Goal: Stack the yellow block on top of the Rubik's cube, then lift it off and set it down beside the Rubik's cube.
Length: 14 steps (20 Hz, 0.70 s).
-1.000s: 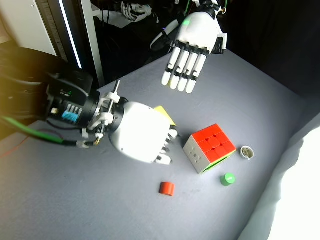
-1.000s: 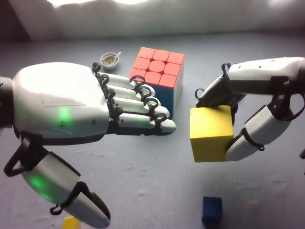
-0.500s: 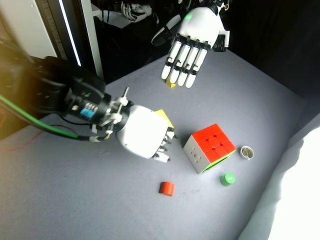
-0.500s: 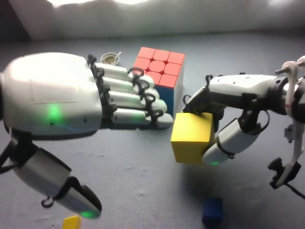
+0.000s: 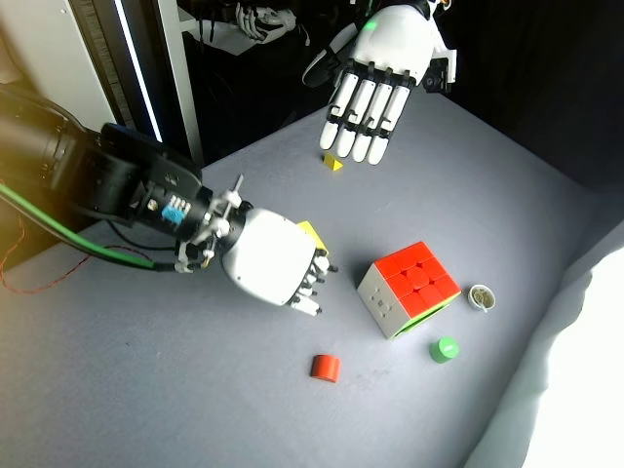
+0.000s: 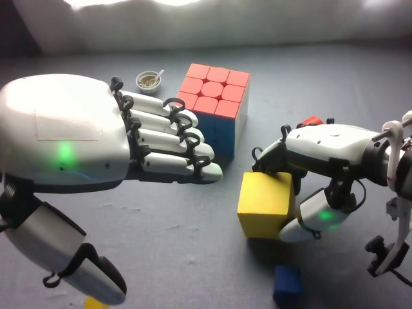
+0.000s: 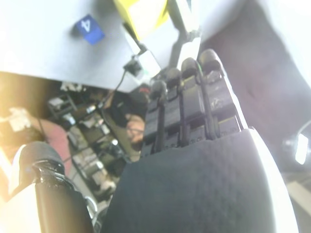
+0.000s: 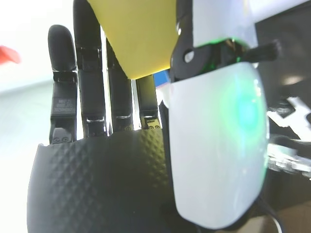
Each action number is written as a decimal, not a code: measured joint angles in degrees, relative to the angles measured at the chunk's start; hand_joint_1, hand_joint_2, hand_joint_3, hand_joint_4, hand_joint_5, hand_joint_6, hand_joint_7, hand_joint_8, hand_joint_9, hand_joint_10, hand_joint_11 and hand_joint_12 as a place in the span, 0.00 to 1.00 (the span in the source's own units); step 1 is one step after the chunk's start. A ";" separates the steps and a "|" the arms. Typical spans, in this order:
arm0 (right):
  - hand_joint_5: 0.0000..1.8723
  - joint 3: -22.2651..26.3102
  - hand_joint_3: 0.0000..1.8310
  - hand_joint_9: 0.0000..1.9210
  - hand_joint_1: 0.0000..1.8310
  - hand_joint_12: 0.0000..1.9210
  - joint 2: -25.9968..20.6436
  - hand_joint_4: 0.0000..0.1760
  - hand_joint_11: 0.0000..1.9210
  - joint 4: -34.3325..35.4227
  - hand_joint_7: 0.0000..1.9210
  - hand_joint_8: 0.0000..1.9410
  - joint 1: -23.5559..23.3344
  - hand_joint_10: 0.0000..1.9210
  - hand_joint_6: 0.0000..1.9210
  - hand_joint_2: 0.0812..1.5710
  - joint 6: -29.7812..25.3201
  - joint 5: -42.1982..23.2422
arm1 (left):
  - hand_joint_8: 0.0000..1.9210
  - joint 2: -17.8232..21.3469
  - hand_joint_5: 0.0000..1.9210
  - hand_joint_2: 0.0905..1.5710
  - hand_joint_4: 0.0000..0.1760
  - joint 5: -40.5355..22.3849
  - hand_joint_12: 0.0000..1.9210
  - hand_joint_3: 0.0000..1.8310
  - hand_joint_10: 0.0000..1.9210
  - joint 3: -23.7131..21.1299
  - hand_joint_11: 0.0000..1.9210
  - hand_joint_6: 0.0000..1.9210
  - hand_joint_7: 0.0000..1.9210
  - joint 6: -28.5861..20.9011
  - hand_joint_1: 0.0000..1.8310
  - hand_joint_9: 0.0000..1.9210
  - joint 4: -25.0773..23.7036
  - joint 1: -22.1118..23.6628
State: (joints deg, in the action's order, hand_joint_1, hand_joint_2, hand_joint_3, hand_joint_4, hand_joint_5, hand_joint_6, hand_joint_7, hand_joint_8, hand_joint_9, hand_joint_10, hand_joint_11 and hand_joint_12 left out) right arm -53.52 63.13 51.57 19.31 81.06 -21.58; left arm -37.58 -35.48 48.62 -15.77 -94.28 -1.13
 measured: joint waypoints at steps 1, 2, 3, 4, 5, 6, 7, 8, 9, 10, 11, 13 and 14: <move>0.45 0.07 0.00 0.43 0.75 0.76 0.00 0.00 0.17 -0.13 0.54 0.50 0.15 0.67 0.56 0.70 -0.17 -0.61 | 0.00 0.00 0.08 0.56 0.00 0.02 0.02 0.00 0.00 0.00 0.08 0.00 0.10 -0.04 0.10 0.10 -0.15 0.02; 0.45 0.13 0.00 0.43 0.74 0.76 0.00 0.00 0.17 -0.09 0.54 0.51 0.28 0.67 0.56 0.71 -0.50 -1.57 | 0.00 0.00 0.09 0.57 0.00 0.11 0.02 0.00 0.00 0.00 0.09 0.00 0.10 -4.35 0.10 0.11 -2.60 0.02; 0.45 0.39 0.00 0.43 0.74 0.76 -0.07 0.00 0.17 -0.17 0.54 0.51 0.92 0.67 0.56 0.71 -1.14 -2.91 | 0.00 -0.09 0.09 0.57 0.00 0.17 0.02 0.00 0.00 0.00 0.08 0.00 0.10 -11.08 0.11 0.10 -6.51 -0.37; 0.45 0.55 0.00 0.43 0.74 0.76 -0.09 0.00 0.18 -0.46 0.54 0.51 1.57 0.67 0.56 0.71 -1.81 -3.80 | 0.00 -0.13 0.07 0.57 0.00 0.02 0.01 0.00 0.00 0.00 0.07 0.00 0.08 -11.69 0.09 0.09 -7.65 -1.36; 0.46 0.55 0.00 0.43 0.74 0.76 -0.07 0.00 0.18 -2.01 0.53 0.52 2.14 0.67 0.55 0.71 -2.58 -4.52 | 0.01 -0.13 0.08 0.57 0.00 -0.50 0.02 0.00 0.01 0.00 0.08 0.01 0.10 -11.39 0.11 0.10 -9.94 -1.38; 0.46 0.55 0.00 0.43 0.74 0.76 -0.09 0.00 0.19 -3.52 0.53 0.52 2.80 0.68 0.55 0.71 -3.96 -5.33 | 0.01 -0.13 0.08 0.57 0.00 -0.94 0.02 0.00 0.01 0.04 0.08 0.01 0.10 -10.05 0.10 0.10 -9.20 -1.14; 0.45 0.68 0.00 0.43 0.74 0.76 -0.07 0.00 0.17 -4.31 0.54 0.51 2.82 0.67 0.56 0.71 -4.48 -5.64 | 0.01 -0.15 0.08 0.57 0.00 -1.01 0.02 0.00 0.01 0.20 0.08 0.00 0.11 -9.38 0.11 0.11 -7.21 -0.98; 0.45 0.85 0.00 0.43 0.74 0.76 -0.07 0.00 0.17 -4.79 0.54 0.51 2.82 0.67 0.56 0.71 -4.92 -5.92 | 0.01 -0.17 0.09 0.57 0.00 -0.98 0.02 0.00 0.01 0.20 0.08 0.01 0.11 -8.48 0.11 0.11 -6.51 -0.81; 0.45 1.05 0.00 0.43 0.74 0.75 -0.02 0.00 0.16 -5.07 0.54 0.51 3.26 0.67 0.56 0.71 -5.86 -6.60 | 0.01 -0.31 0.09 0.57 0.00 -0.94 0.02 0.00 0.01 0.20 0.09 0.01 0.11 -5.38 0.10 0.11 -4.70 -1.27; 0.45 1.11 0.00 0.43 0.74 0.76 0.00 0.00 0.15 -5.18 0.54 0.51 3.87 0.67 0.56 0.71 -6.49 -7.04 | 0.01 -0.39 0.09 0.57 0.00 -1.05 0.02 0.00 0.01 0.17 0.09 0.00 0.11 -4.79 0.09 0.11 -4.24 -1.31; 0.45 1.14 0.00 0.43 0.68 0.75 0.00 0.00 0.18 -5.88 0.53 0.54 4.35 0.51 0.57 0.72 -8.09 -7.41 | 0.01 -0.39 0.09 0.57 0.00 -1.31 0.02 0.00 0.01 0.17 0.08 0.00 0.11 -3.78 0.09 0.11 -4.15 -1.31; 0.43 1.92 0.00 0.45 0.66 0.74 0.07 0.00 0.21 -10.27 0.51 0.56 5.40 0.38 0.60 0.73 -10.93 -9.70 | 0.00 -0.44 0.08 0.57 0.00 -1.42 0.01 0.00 0.00 0.17 0.08 0.00 0.11 -0.59 0.10 0.11 -0.83 -1.55; 0.43 2.08 0.00 0.44 0.66 0.75 0.13 0.00 0.14 -11.93 0.51 0.56 6.12 0.36 0.59 0.72 -12.22 -10.84 | 0.00 -0.44 0.09 0.57 0.00 -1.44 0.02 0.00 0.01 0.17 0.09 0.00 0.11 -0.39 0.10 0.12 -0.04 -1.55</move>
State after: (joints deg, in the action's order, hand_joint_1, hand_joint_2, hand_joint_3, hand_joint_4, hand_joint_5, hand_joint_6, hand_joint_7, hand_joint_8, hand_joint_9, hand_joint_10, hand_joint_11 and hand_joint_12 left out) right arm -51.44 63.26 39.64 25.43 68.84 -32.42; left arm -38.02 -36.93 48.80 -16.16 -94.32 -2.68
